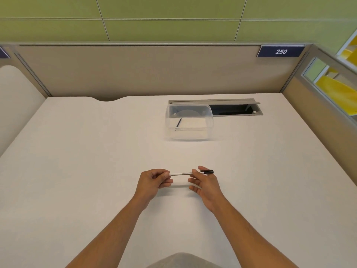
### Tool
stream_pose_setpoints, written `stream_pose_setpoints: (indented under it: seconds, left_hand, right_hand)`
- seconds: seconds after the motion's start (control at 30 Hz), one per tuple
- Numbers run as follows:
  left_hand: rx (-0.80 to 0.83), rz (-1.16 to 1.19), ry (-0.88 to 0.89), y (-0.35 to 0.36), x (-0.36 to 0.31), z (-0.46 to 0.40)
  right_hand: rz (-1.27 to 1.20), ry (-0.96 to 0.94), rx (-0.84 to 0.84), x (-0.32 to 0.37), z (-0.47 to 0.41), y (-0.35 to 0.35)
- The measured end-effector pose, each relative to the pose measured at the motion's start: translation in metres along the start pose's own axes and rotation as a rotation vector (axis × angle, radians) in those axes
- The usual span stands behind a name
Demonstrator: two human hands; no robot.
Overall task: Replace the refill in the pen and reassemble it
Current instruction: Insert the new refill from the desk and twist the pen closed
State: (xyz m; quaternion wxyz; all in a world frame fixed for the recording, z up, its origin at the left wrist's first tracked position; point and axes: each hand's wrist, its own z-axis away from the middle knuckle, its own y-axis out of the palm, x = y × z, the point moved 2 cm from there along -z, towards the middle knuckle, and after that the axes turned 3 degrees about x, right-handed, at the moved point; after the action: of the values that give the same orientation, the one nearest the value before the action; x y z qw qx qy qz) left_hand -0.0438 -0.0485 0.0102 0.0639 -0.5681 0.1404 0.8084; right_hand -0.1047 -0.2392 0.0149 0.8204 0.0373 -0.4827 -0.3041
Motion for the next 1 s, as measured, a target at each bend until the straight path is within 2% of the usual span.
stream_pose_setpoints:
  seconds: [0.1, 0.2, 0.3, 0.37, 0.4, 0.5, 0.73, 1.0]
  left_hand:
    - [-0.004, -0.011, 0.004, -0.004, 0.0, -0.001]
    - [-0.01, -0.023, 0.009, -0.005, 0.0, -0.002]
    - [-0.004, -0.019, 0.009, -0.003, 0.0, -0.004]
    - [0.001, -0.019, 0.008, -0.001, 0.0, -0.004]
    - [0.004, -0.019, 0.008, 0.0, 0.0, -0.005]
    - [0.016, -0.006, 0.006, 0.001, 0.0, -0.004]
    - [-0.003, 0.052, -0.019, 0.002, 0.006, 0.002]
    - [0.096, 0.05, -0.077, -0.003, 0.004, 0.002]
  right_hand:
    - [0.263, -0.159, -0.156, 0.012, -0.003, -0.005]
    - [0.604, -0.436, -0.2, 0.025, -0.001, -0.005]
    - [1.089, -0.67, -0.021, 0.032, 0.001, 0.003]
    - [1.393, -0.673, 0.124, 0.027, 0.001, 0.01]
    - [1.468, -0.63, 0.166, 0.025, 0.0, 0.012]
    - [1.483, -0.546, 0.191, 0.022, 0.0, 0.014]
    - [1.481, -0.562, 0.199, 0.021, -0.001, 0.017]
    - [1.437, -0.523, 0.238, 0.022, 0.001, 0.017]
